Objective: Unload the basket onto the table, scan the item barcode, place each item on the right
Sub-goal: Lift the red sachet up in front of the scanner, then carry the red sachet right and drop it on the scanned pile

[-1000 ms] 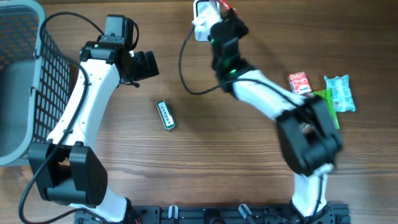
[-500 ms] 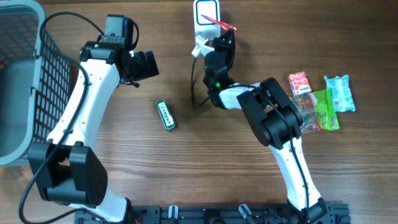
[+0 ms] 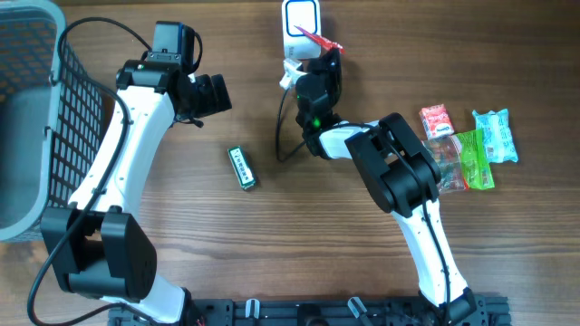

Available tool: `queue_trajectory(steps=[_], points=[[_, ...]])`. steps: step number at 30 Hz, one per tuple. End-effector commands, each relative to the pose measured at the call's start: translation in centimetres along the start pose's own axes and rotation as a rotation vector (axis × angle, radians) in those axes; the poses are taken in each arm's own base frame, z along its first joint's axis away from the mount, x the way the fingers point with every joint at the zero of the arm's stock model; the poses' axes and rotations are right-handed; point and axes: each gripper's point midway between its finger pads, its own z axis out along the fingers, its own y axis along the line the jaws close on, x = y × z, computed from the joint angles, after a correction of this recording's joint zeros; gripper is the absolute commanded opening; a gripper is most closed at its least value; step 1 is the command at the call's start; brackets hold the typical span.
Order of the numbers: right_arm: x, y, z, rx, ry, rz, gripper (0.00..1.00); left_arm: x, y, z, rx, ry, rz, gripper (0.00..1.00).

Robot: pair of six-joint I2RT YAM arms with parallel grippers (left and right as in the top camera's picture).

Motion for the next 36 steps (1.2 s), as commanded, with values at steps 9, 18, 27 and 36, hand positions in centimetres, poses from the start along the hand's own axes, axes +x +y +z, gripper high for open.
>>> queue_trajectory(steps=[9,18,27,36], points=[[1.6,0.1,0.5,-0.003,0.067,0.020,0.04,0.0,0.2,0.3,-0.012,0.002,0.004,1.00],[3.2,-9.3,-1.2,0.171,0.115,0.298,0.04,0.0,0.2,0.3,-0.012,0.002,0.004,1.00],[5.0,-13.4,-6.7,-0.206,0.039,0.525,0.04,0.0,0.2,0.3,-0.012,0.002,0.004,1.00],[16.5,-5.5,-15.1,-0.722,0.460,0.827,0.04,0.0,0.2,0.3,-0.012,0.002,0.004,1.00]])
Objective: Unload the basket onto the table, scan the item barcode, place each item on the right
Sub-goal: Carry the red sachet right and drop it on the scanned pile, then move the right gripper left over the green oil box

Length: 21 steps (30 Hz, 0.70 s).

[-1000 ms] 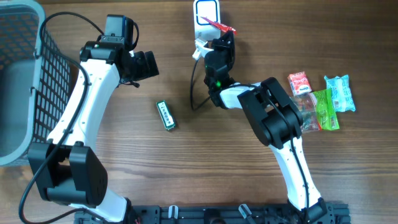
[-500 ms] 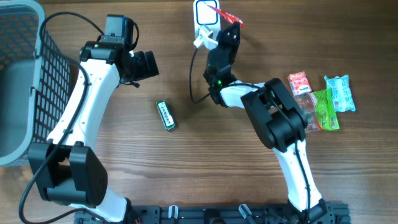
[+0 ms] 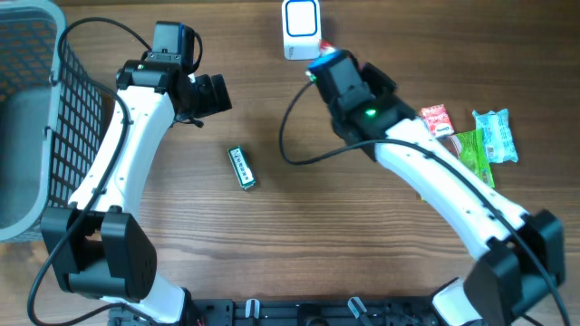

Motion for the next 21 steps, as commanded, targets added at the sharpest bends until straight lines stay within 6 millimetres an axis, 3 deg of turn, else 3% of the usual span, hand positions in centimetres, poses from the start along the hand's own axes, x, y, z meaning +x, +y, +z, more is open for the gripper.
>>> queue_trajectory(steps=[1,6,10,11,12,13,17,21], points=[[7.1,1.1,1.8,-0.068,0.254,0.372,0.05,0.0,0.2,0.3,-0.012,0.001,0.004,1.00],[15.0,1.9,4.2,-0.070,0.493,0.438,0.04,0.0,0.2,0.3,-0.012,0.001,0.004,1.00],[19.0,1.6,5.7,-0.042,0.596,0.589,0.05,0.0,0.2,0.3,-0.012,0.001,0.004,1.00],[19.4,2.0,6.1,-0.079,0.608,0.632,0.17,0.0,0.2,0.3,-0.012,0.001,0.004,1.00],[19.4,2.4,6.4,-0.119,0.606,0.664,0.47,0.0,0.2,0.3,-0.012,0.001,0.004,1.00],[19.2,2.8,6.6,-0.154,0.602,0.691,0.53,0.0,0.2,0.3,-0.012,0.001,0.004,1.00],[17.8,4.1,6.8,-0.258,0.566,0.747,0.72,0.0,0.2,0.3,-0.012,0.001,0.004,1.00],[11.5,9.1,5.0,-0.712,0.426,0.880,0.72,0.0,0.2,0.3,-0.012,0.001,0.004,1.00]])
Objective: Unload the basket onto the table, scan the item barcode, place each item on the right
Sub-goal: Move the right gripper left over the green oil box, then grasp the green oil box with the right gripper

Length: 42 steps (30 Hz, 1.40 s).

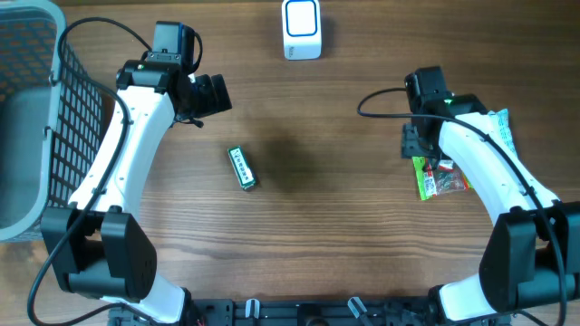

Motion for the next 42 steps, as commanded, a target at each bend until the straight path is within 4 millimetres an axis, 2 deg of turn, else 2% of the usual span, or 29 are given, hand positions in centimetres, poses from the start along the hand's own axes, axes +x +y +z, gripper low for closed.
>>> queue_trajectory(steps=[1,3,4,8,10,13,16,20,22,26,34,36,37,41,42], points=[[1.3,9.7,-2.2,-0.561,0.087,0.004,0.70,0.0,0.2,0.3,-0.011,0.001,0.004,1.00],[1.5,14.2,-4.0,-0.773,0.059,-0.053,0.70,0.0,0.2,0.3,-0.011,0.001,0.004,1.00],[1.6,15.9,-4.4,-0.812,0.037,-0.080,0.70,0.0,0.2,0.3,-0.011,0.001,0.004,1.00],[3.0,22.0,-6.4,-0.890,-0.064,-0.207,0.70,0.0,0.2,0.3,-0.011,0.001,0.004,1.00],[3.9,24.9,-7.5,-0.873,-0.153,-0.301,0.71,0.0,0.2,0.3,-0.011,0.001,0.004,1.00],[4.5,27.4,-8.4,-0.758,-0.296,-0.366,0.72,0.0,0.2,0.3,-0.011,0.001,0.004,1.00],[5.3,29.8,-9.8,-0.647,-0.447,-0.358,0.72,0.0,0.2,0.3,-0.011,0.001,0.004,1.00],[7.1,33.1,-11.6,-0.666,-0.541,-0.413,0.68,0.0,0.2,0.3,-0.011,0.001,0.004,1.00],[7.2,34.3,-12.2,-0.660,-0.526,-0.463,0.68,0.0,0.2,0.3,-0.011,0.001,0.004,1.00],[6.1,36.9,-12.2,-0.622,-0.495,-0.515,0.68,0.0,0.2,0.3,-0.011,0.001,0.004,1.00],[7.2,39.0,-6.9,-0.574,-0.446,-0.545,0.71,0.0,0.2,0.3,-0.011,0.001,0.004,1.00],[7.5,39.1,-6.0,-0.563,-0.432,-0.551,0.67,0.0,0.2,0.3,-0.011,0.001,0.004,1.00],[7.6,39.1,-5.6,-0.558,-0.427,-0.553,0.60,0.0,0.2,0.3,-0.011,0.001,0.004,1.00],[7.7,38.9,-5.4,-0.549,-0.417,-0.557,0.47,0.0,0.2,0.3,-0.011,0.001,0.004,1.00],[7.7,38.6,-5.1,-0.538,-0.408,-0.556,0.40,0.0,0.2,0.3,-0.011,0.001,0.004,1.00]])
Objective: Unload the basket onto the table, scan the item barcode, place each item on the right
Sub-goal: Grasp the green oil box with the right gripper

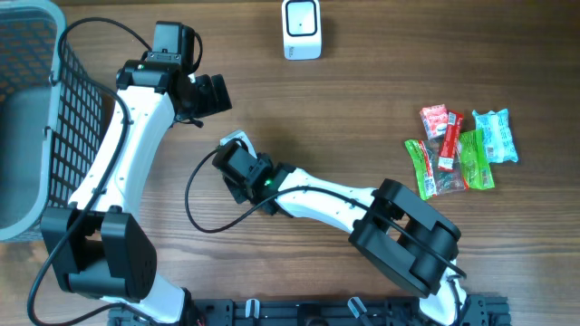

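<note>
The white barcode scanner [301, 28] stands at the table's far edge, centre. My right arm stretches left across the table, and its gripper [232, 152] is low over the wood left of centre. Its own body hides its jaws and whatever lies beneath them. A red stick packet [450, 139] lies on the pile of snack packets [460, 152] at the right. My left gripper [216, 93] hangs above the table, up and left of the right gripper, with nothing seen in it; whether its jaws are open does not show.
A grey wire basket [36, 109] fills the left edge of the table. The right arm's black cable [195, 204] loops over the wood below the gripper. The pile at the right holds red, green, blue and clear packets.
My right gripper was over the snack pile at the right; now it is left of centre, covering the spot where the small green pack lay. A red stick now lies on the pile. The left arm is unchanged.
First my right gripper held a red stick packet at the scanner. Then it stood a little back from the scanner with the packet. After that it was over the snack pile. Now the red stick lies on the pile and the gripper covers the green pack's place.
</note>
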Available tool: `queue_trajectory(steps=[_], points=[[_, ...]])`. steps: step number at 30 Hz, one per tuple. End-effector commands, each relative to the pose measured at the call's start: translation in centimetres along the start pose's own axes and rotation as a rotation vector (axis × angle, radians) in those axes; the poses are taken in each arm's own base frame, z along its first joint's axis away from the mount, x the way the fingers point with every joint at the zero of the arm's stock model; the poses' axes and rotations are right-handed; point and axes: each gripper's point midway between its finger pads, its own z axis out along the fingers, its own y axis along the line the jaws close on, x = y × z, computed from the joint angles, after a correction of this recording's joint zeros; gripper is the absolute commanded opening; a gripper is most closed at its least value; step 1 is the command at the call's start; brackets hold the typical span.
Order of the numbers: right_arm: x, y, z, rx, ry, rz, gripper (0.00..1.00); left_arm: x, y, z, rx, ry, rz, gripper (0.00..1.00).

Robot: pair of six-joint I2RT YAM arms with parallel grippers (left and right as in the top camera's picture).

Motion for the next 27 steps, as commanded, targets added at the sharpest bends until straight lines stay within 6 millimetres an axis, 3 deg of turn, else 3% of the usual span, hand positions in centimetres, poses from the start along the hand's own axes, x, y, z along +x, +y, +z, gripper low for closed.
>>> queue_trajectory(steps=[1,8,13,15,17,21,23,27], points=[[0.4,-1.0,0.3,0.043,0.020,0.002,0.39,0.0,0.2,0.3,-0.011,0.001,0.004,1.00],[1.0,-9.7,-2.4,0.214,0.133,0.100,0.35,0.0,0.2,0.3,-0.011,0.001,0.004,1.00],[4.4,-16.0,-5.3,0.313,0.322,0.153,0.33,0.0,0.2,0.3,-0.011,0.001,0.004,1.00],[5.9,-16.8,-5.9,0.308,0.393,0.152,0.36,0.0,0.2,0.3,-0.011,0.001,0.004,1.00],[6.9,-16.3,-6.1,0.246,0.447,0.146,0.39,0.0,0.2,0.3,-0.011,0.001,0.004,1.00],[7.4,-15.9,-6.2,0.217,0.473,0.138,0.57,0.0,0.2,0.3,-0.011,0.001,0.004,1.00],[6.5,-16.0,-6.5,0.196,0.455,0.070,0.59,0.0,0.2,0.3,-0.011,0.001,0.004,1.00],[2.5,-15.7,-9.4,0.166,0.333,0.101,0.59,0.0,0.2,0.3,-0.011,0.001,0.004,1.00]])
